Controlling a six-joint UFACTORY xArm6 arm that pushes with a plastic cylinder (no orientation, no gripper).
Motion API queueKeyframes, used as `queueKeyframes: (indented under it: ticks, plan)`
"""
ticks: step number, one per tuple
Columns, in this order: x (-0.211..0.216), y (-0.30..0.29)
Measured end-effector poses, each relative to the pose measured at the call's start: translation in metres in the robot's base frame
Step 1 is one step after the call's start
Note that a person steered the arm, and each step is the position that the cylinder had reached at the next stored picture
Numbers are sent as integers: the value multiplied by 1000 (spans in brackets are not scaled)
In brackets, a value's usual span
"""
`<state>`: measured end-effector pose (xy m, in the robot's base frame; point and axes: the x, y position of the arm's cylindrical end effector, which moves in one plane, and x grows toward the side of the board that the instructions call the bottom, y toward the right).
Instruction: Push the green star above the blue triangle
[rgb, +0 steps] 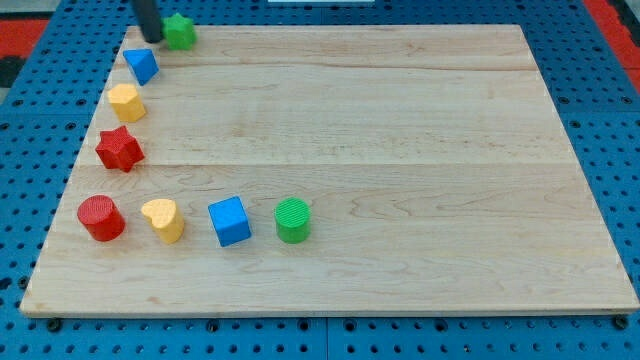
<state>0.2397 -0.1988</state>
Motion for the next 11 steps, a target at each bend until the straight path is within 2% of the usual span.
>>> queueKeyframes:
  ticks: [1, 2, 3, 4, 9, 10, 11]
  plan:
    - [13, 86]
    - [-21, 128]
    - [-36, 53]
    - [-32, 25]
    - [-45, -33]
    - [-47, 13]
    - [-43, 93]
